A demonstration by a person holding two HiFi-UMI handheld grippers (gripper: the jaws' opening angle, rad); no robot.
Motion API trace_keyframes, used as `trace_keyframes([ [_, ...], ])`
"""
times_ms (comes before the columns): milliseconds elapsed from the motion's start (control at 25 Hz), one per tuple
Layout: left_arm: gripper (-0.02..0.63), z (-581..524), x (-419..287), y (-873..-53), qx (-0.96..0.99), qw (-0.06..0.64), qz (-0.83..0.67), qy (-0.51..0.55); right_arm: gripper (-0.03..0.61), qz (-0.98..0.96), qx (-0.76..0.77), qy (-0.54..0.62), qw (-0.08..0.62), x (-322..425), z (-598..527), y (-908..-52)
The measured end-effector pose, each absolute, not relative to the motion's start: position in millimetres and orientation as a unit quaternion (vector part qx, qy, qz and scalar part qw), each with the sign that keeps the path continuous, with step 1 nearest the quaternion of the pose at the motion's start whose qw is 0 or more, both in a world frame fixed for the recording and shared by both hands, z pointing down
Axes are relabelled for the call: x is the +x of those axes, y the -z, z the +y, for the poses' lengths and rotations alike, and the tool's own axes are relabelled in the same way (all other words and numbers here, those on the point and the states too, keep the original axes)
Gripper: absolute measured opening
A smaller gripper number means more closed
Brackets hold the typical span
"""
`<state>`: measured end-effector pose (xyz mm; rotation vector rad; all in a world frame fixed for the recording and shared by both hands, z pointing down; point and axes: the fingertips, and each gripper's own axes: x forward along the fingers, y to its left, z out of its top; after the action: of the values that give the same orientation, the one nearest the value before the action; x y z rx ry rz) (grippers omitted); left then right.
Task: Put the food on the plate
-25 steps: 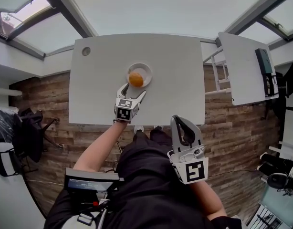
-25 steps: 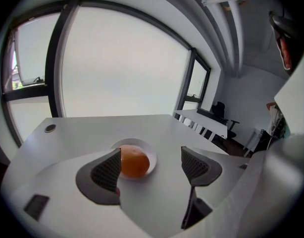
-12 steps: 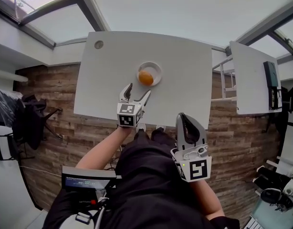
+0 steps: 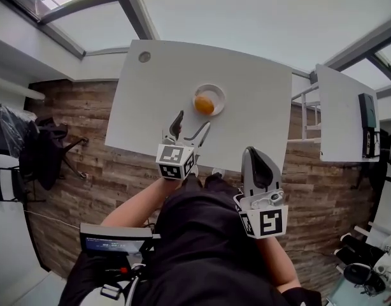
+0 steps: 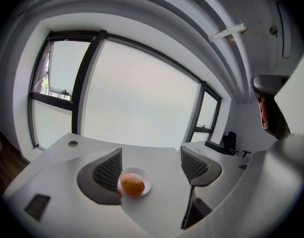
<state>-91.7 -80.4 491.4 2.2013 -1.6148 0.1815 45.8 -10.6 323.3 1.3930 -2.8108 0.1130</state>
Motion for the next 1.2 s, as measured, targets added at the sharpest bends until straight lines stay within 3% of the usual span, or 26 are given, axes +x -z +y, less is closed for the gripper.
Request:
trace_keyframes([
  [400,0.379,-47.5,-77.0,-438.8,0.791,0.175,-0.585,-0.023,0.008,-0.905,0.425,-0.032,-0.001,31.7,-6.9,-318.4],
  [720,0.379,-19.2,-67.6,-411.8,0.788,0.194,-0.583,0.023,0.008,-0.908,0.417,-0.037,-0.009,26.3,-4.0,-315.0],
  [1040,0.377,-13.9,-72.5,-391.8,0.796,0.15,-0.586,0.038,0.008,-0.91,0.414,-0.031,-0.011,22.6,-5.7,-311.9],
  [1200,0.377,-10.7,-69.7,-369.0,0.797,0.096,-0.595,0.041,0.008,-0.911,0.411,-0.031,-0.008,19.7,-6.1,-314.1],
])
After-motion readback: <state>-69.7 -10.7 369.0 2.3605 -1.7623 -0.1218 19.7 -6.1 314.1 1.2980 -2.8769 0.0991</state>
